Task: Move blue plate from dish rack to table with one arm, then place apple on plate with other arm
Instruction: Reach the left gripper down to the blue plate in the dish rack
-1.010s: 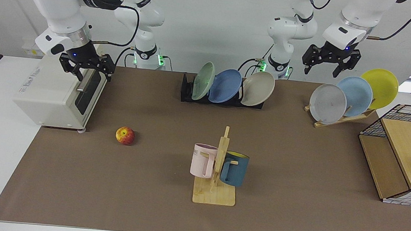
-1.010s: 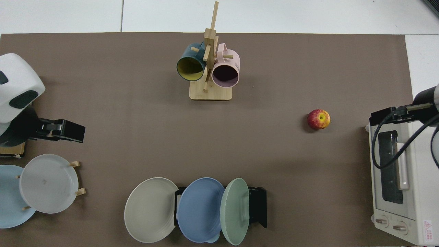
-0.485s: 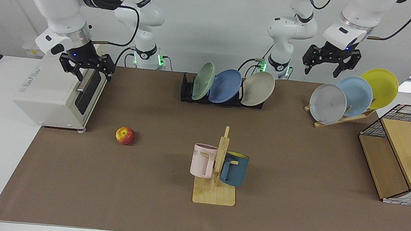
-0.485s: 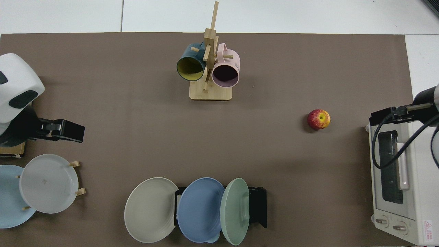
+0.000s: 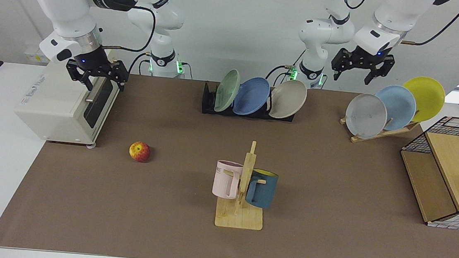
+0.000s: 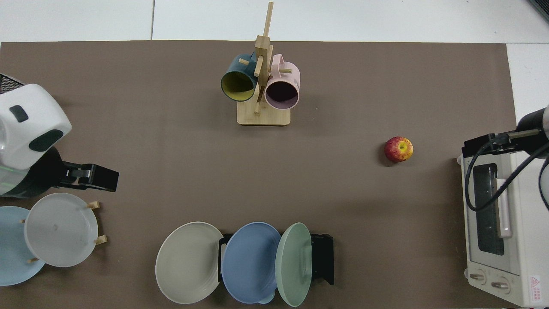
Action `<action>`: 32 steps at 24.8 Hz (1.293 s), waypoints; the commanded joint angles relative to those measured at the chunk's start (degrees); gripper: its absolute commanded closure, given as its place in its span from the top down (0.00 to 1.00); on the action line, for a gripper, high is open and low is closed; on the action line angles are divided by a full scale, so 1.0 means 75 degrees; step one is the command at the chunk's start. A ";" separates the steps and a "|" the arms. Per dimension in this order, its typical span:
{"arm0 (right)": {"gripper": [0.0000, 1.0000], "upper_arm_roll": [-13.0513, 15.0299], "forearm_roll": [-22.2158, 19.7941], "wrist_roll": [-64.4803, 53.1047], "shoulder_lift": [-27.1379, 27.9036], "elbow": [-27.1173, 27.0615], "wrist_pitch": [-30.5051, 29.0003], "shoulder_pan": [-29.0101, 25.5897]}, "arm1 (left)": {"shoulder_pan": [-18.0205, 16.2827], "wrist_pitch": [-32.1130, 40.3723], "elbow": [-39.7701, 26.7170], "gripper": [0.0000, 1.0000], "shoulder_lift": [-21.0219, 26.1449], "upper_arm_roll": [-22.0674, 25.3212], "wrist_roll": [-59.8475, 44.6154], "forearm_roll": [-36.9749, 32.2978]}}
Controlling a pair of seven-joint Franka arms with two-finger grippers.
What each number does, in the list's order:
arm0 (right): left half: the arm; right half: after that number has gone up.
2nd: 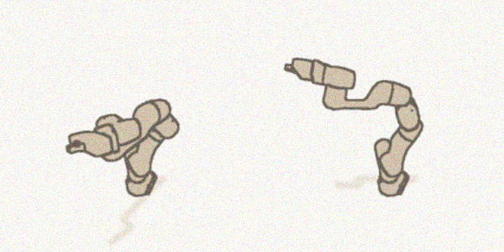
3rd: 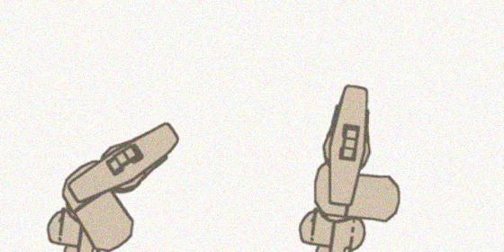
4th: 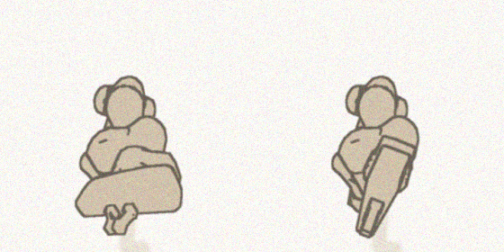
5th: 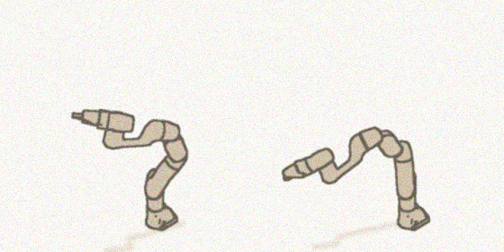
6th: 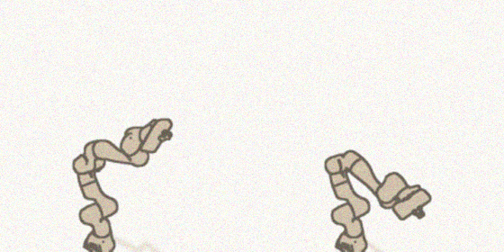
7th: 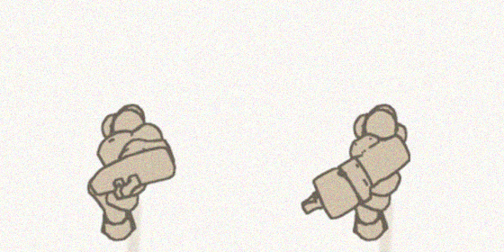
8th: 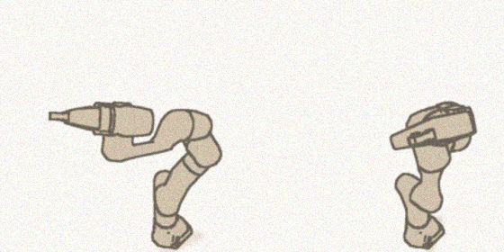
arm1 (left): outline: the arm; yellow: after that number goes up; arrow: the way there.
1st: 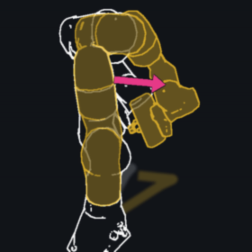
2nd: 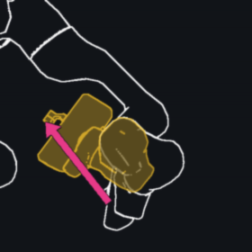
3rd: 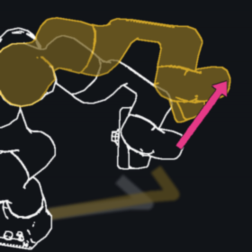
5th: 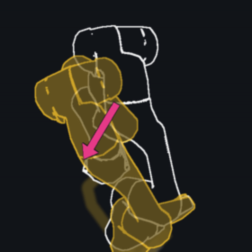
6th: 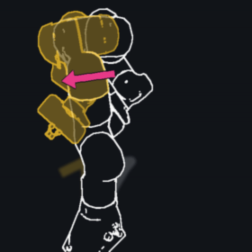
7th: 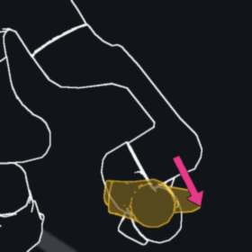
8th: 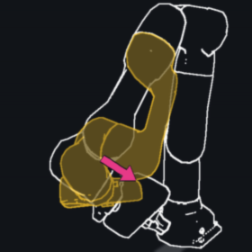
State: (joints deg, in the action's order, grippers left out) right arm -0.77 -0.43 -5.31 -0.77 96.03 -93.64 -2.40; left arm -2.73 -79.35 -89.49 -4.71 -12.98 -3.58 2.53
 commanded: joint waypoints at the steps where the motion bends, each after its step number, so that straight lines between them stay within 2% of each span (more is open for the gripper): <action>1: 1.00 -0.0003 0.0034 -0.0195 -0.0121 0.0121 -0.0007 -0.0020 | -0.0023 -0.0856 -0.1672 1.00 -0.0953 -0.0085 0.0149 0.0435; 8: 1.00 -0.0003 0.0034 -0.0195 -0.0121 0.0121 -0.0007 -0.0032 | -0.0058 -0.1875 -0.3324 1.00 -0.1434 -0.0916 0.0091 0.1255; 13: 1.00 -0.0003 0.0034 -0.0206 -0.0121 0.0121 0.0005 -0.0020 | -0.0070 -0.3129 -0.4835 1.00 -0.1984 -0.1538 0.0032 0.1911; 16: 1.00 -0.0003 0.0034 -0.0206 -0.0121 0.0121 0.0005 -0.0020 | -0.0081 -0.3610 -0.5434 1.00 -0.2091 -0.1982 0.0008 0.2322; 20: 1.00 -0.0003 0.0034 -0.0206 -0.0121 0.0121 0.0005 -0.0020 | -0.0081 -0.4079 -0.5845 1.00 -0.2056 -0.2358 -0.0237 0.2509; 26: 1.00 -0.0003 0.0034 -0.0206 -0.0121 0.0121 -0.0007 -0.0020 | -0.0093 -0.5297 -0.6724 1.00 -0.1985 -0.3260 -0.0624 0.2978; 32: 1.00 -0.0003 0.0034 -0.0206 -0.0121 0.0121 0.0005 -0.0020 | -0.0105 -0.5275 -0.6748 1.00 -0.2032 -0.3343 -0.0683 0.3155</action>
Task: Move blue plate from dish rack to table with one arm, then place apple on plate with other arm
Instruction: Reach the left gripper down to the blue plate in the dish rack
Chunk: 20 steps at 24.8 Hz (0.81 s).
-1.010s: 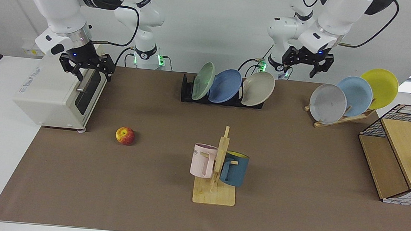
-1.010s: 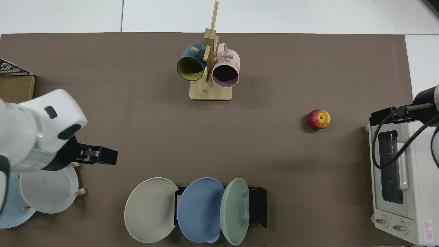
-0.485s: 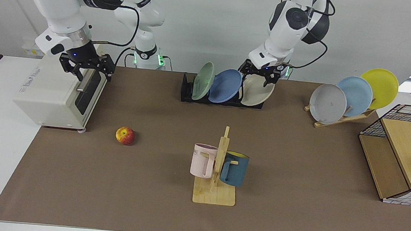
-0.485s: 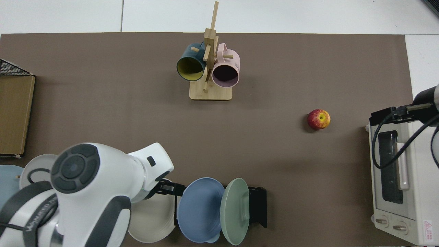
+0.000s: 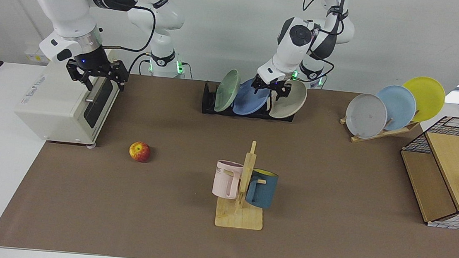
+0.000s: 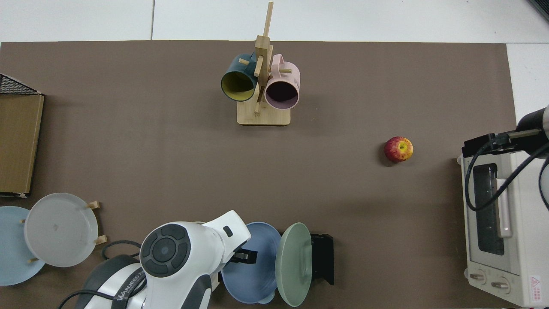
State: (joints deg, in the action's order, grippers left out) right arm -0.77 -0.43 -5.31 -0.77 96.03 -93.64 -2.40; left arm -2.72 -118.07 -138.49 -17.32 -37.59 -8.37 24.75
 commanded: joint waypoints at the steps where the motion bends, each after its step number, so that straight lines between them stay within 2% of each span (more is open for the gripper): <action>1: 1.00 -0.0003 0.0034 -0.0206 -0.0121 0.0121 -0.0007 -0.0020 | -0.0094 -0.0101 -0.0215 1.00 -0.0351 -0.0074 -0.0079 0.0193; 10: 1.00 -0.0003 0.0034 -0.0206 -0.0121 0.0109 -0.0007 -0.0021 | -0.0094 -0.0206 -0.0238 0.98 -0.0339 -0.0379 -0.0220 0.0193; 12: 1.00 0.0009 0.0034 -0.0195 -0.0132 0.0121 0.0005 -0.0044 | -0.0094 -0.0253 -0.0238 0.87 -0.0316 -0.0507 -0.0243 0.0193; 15: 1.00 0.0043 0.0034 -0.0195 -0.0121 0.0109 -0.0007 -0.0137 | -0.0117 -0.0276 -0.0238 0.59 -0.0316 -0.0614 -0.0325 0.0193; 17: 1.00 0.0067 0.0034 -0.0206 -0.0132 0.0109 0.0005 -0.0138 | -0.0129 -0.0253 -0.0227 0.36 -0.0304 -0.0614 -0.0337 0.0193; 19: 1.00 0.0055 0.0046 -0.0195 -0.0156 0.0109 0.0016 -0.0114 | -0.0129 -0.0230 -0.0215 0.08 -0.0281 -0.0614 -0.0337 0.0193; 20: 1.00 0.0056 0.0069 -0.0183 -0.0191 0.0109 0.0005 -0.0114 | -0.0141 -0.0230 -0.0203 0.00 -0.0257 -0.0614 -0.0325 0.0193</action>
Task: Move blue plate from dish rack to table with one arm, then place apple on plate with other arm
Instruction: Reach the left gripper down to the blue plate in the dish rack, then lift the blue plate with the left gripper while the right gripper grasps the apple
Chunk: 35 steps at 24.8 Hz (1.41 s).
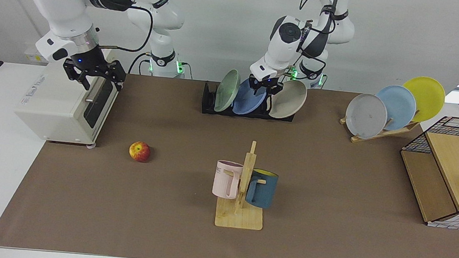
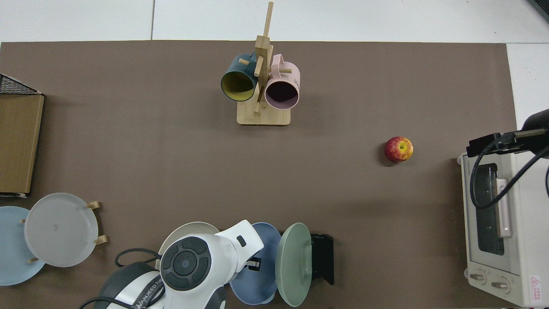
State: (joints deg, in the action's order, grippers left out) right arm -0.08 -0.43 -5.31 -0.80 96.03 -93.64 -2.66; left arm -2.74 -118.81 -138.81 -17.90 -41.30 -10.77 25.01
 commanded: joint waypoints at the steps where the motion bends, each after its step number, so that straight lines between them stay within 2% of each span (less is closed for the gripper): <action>1: 1.00 -0.0048 0.0057 -0.0183 -0.0187 0.0110 -0.0030 -0.0079 | -0.0138 -0.0108 -0.0148 0.00 -0.0179 -0.0106 -0.0006 0.0158; 7: 1.00 -0.0107 0.0046 0.0051 0.0000 0.0390 -0.1001 0.0049 | -0.0150 0.0126 0.0016 0.00 -0.0203 -0.0024 0.0111 0.0005; 14: 1.00 -0.0107 0.0057 0.0122 0.0094 0.1935 -0.2454 0.0495 | -0.0150 0.1320 0.0835 0.00 -0.0203 0.0550 0.0017 -0.1001; 17: 1.00 -0.0107 0.0057 0.0145 0.0211 0.2533 -0.3379 0.0588 | -0.0150 0.1860 0.1245 0.00 -0.0203 0.0783 0.0029 -0.1259; 20: 1.00 -0.0107 0.0081 0.0134 0.0399 0.3073 -0.4422 0.0577 | -0.0138 0.1990 0.1562 0.00 -0.0156 0.1112 0.0029 -0.1295; 24: 1.00 -0.0107 0.0081 0.0122 0.0773 0.3437 -0.5419 0.0565 | -0.0150 0.1979 0.1925 0.00 0.0148 0.1533 0.0111 -0.1295; 28: 1.00 -0.0107 0.0081 0.0122 0.1219 0.3531 -0.6111 0.0506 | -0.0103 0.1838 0.2429 0.00 0.0804 0.2330 0.0333 -0.1062; 32: 1.00 -0.0107 0.0092 0.0122 0.1559 0.3578 -0.6568 0.0483 | -0.0115 0.1313 0.2560 0.00 0.1121 0.2951 0.1093 0.0085; 35: 1.00 -0.0107 0.0104 0.0145 0.1805 0.3718 -0.7083 0.0495 | -0.0115 0.0785 0.2548 0.00 0.1506 0.3245 0.1598 0.0543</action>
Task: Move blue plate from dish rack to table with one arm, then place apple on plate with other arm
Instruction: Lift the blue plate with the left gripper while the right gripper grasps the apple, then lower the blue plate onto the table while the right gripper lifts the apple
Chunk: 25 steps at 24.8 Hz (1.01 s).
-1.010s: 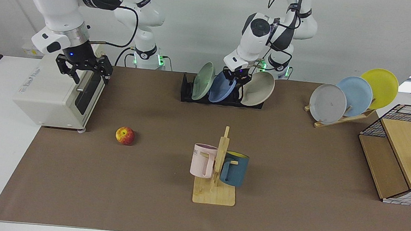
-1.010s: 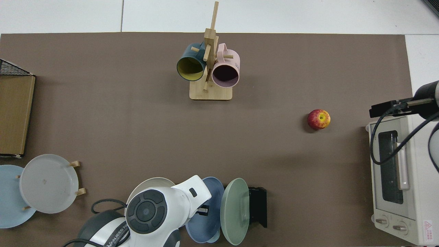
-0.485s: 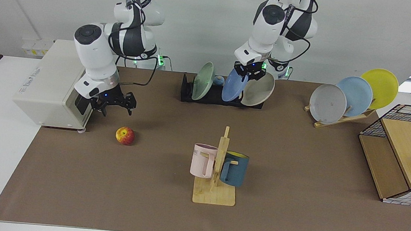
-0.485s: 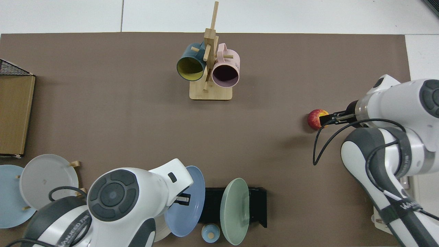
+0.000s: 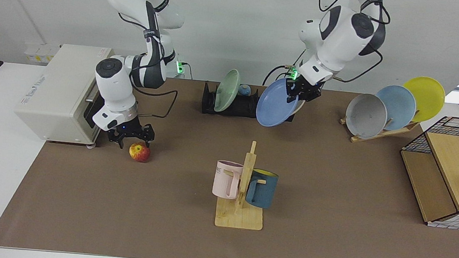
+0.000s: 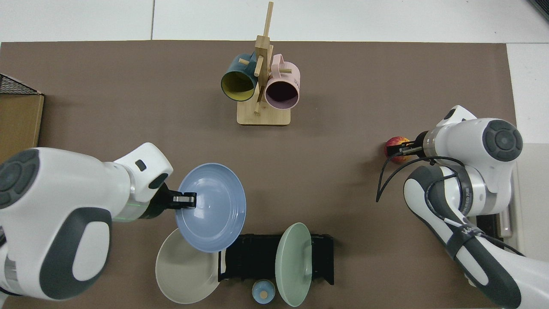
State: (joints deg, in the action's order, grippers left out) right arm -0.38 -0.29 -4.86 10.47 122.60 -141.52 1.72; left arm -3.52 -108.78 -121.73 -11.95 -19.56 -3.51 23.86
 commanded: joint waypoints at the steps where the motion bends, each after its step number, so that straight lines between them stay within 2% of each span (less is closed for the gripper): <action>1: 1.00 -0.0067 0.0085 0.0085 0.0327 0.0258 -0.0817 -0.0089 | -0.0011 -0.0705 0.0281 0.00 0.0912 0.0439 0.0783 0.0918; 7: 1.00 -0.0067 0.0085 0.0085 0.0385 0.0446 -0.1088 -0.0077 | -0.0069 -0.1550 0.0211 0.00 0.1780 0.0650 0.2083 0.2499; 9: 1.00 -0.0078 0.0085 0.0085 0.0397 0.0446 -0.1100 -0.0077 | -0.0267 -0.1597 0.0199 0.00 0.2073 0.0756 0.2505 0.3050; 16: 0.98 -0.0067 0.0120 0.0085 0.0491 0.0434 -0.1392 -0.0089 | -0.0198 -0.2112 0.0082 0.00 0.2577 0.0744 0.3186 0.3767; 17: 0.91 -0.0067 0.0120 0.0085 0.0503 0.0435 -0.1416 -0.0100 | -0.0140 -0.2148 0.0082 0.00 0.2717 0.0744 0.3210 0.3814; 18: 0.80 -0.0067 0.0109 0.0085 0.0503 0.0435 -0.1428 -0.0100 | -0.0093 -0.2217 0.0082 0.00 0.2881 0.0721 0.3233 0.3954; 19: 0.60 -0.0067 0.0120 0.0085 0.0514 0.0423 -0.1451 -0.0089 | -0.0081 -0.2346 0.0070 0.00 0.3010 0.0663 0.3280 0.4129; 21: 0.13 -0.0067 0.0132 0.0085 0.0514 0.0400 -0.1510 -0.0054 | -0.0034 -0.2569 0.0024 0.00 0.3117 0.0499 0.3339 0.4399; 22: 0.00 -0.0067 0.0132 0.0120 0.0514 0.0376 -0.1510 -0.0030 | -0.0034 -0.2605 0.0000 0.00 0.3117 0.0405 0.3350 0.4493; 25: 0.00 -0.0067 0.0132 0.0273 0.0479 0.0236 -0.1440 0.0005 | 0.0013 -0.2652 -0.0023 0.00 0.3175 0.0276 0.3362 0.4576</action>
State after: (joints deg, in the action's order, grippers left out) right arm -0.42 -0.10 -4.53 14.15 124.97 -151.09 1.81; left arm -4.67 -126.58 -121.60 11.03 -16.24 20.69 55.58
